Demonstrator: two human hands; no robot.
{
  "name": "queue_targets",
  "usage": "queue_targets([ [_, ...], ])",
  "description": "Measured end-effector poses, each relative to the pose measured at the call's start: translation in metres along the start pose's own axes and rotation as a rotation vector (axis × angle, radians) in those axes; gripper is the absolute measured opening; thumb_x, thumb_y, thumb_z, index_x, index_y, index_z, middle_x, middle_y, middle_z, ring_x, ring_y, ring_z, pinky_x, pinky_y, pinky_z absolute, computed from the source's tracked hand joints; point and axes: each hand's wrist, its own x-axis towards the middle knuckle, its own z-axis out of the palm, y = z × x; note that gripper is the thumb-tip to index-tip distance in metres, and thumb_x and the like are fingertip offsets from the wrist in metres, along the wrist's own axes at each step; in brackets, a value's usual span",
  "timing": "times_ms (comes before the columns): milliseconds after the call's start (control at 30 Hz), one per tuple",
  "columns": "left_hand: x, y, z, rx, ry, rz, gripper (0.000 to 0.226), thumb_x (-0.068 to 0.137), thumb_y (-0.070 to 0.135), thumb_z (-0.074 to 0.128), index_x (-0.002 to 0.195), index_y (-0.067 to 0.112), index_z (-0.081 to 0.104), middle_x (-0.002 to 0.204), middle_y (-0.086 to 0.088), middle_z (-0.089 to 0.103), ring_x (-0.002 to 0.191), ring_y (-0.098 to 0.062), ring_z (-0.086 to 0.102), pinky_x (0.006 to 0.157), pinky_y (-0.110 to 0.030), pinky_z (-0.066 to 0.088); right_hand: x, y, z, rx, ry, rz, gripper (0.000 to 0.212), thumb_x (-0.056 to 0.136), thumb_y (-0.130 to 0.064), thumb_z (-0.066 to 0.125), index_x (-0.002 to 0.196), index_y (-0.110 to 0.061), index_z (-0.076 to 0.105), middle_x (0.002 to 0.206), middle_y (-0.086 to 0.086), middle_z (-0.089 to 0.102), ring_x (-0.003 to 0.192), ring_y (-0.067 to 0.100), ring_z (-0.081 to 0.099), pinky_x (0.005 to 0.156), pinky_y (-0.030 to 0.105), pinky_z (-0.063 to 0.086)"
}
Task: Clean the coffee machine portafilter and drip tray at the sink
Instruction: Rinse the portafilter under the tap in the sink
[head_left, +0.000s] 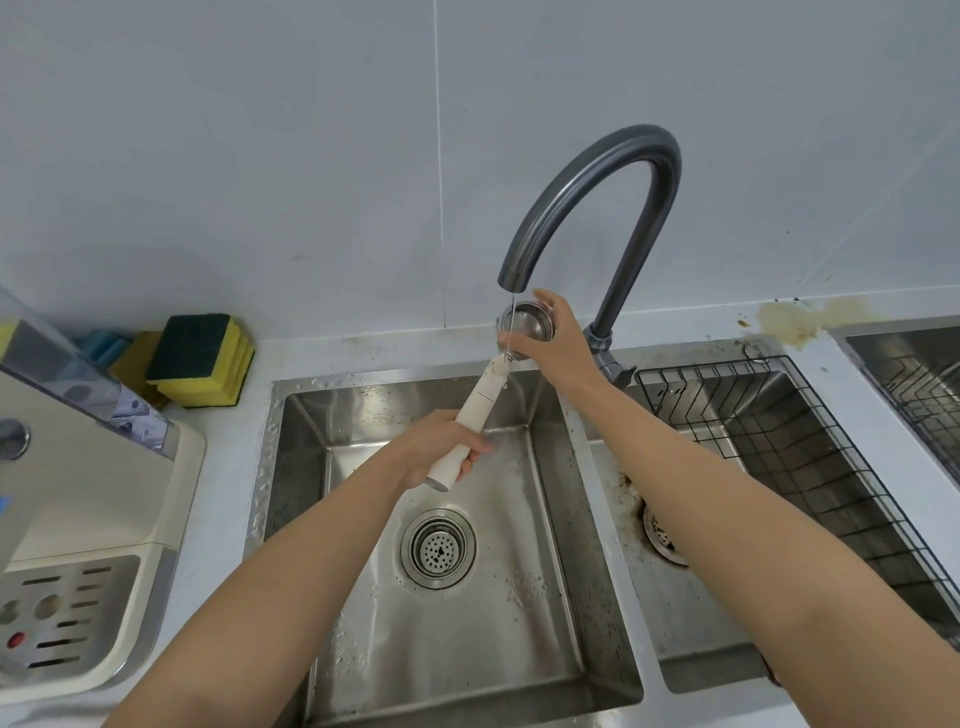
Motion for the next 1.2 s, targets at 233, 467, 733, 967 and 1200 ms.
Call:
queue_targets([
  [233, 0.009, -0.006, 0.003, -0.063, -0.056, 0.032, 0.018, 0.076, -0.007, 0.054, 0.069, 0.009, 0.049, 0.050, -0.002, 0.051, 0.039, -0.014, 0.048, 0.041, -0.020, 0.041, -0.002, 0.004, -0.007, -0.010, -0.041, 0.014, 0.080, 0.072, -0.014, 0.076, 0.138, -0.017, 0.031, 0.132, 0.000, 0.044, 0.120, 0.017, 0.044, 0.106, 0.036, 0.038],
  [467, -0.001, -0.021, 0.002, -0.145, -0.126, -0.044, 0.018, 0.077, -0.008, 0.049, 0.069, 0.009, 0.049, 0.046, -0.001, 0.051, 0.035, -0.013, 0.046, 0.040, -0.018, 0.040, -0.009, 0.015, -0.003, -0.072, -0.119, -0.026, 0.093, 0.067, -0.015, 0.080, 0.140, -0.024, 0.024, 0.124, -0.005, 0.042, 0.113, 0.011, 0.043, 0.099, 0.026, 0.035],
  [733, -0.016, -0.037, 0.002, -0.184, -0.167, -0.097, 0.012, 0.060, 0.002, 0.055, 0.066, 0.008, 0.046, 0.046, -0.002, 0.048, 0.033, -0.013, 0.043, 0.038, -0.018, 0.040, -0.024, 0.029, 0.001, -0.558, -0.124, -0.167, 0.057, 0.074, -0.038, 0.072, 0.118, -0.012, 0.049, 0.116, 0.003, 0.055, 0.104, 0.018, 0.053, 0.081, 0.024, 0.039],
  [967, -0.023, -0.048, 0.019, -0.320, -0.180, -0.156, 0.010, 0.061, 0.003, 0.053, 0.063, 0.010, 0.046, 0.045, -0.001, 0.048, 0.031, -0.011, 0.042, 0.037, -0.018, 0.040, -0.034, 0.034, 0.004, -1.068, -0.140, -0.206, 0.057, 0.085, -0.049, 0.050, 0.131, -0.017, 0.046, 0.141, 0.002, 0.040, 0.128, 0.024, 0.037, 0.095, 0.037, 0.041],
  [1200, -0.027, -0.054, 0.035, -0.397, -0.130, -0.203, 0.024, 0.080, -0.004, 0.042, 0.062, 0.011, 0.042, 0.043, 0.000, 0.045, 0.029, -0.010, 0.039, 0.036, -0.016, 0.038, -0.040, 0.027, 0.011, -1.131, -0.216, -0.156, 0.050, 0.082, -0.041, 0.048, 0.126, -0.018, 0.049, 0.133, 0.006, 0.042, 0.119, 0.030, 0.040, 0.091, 0.037, 0.040],
])
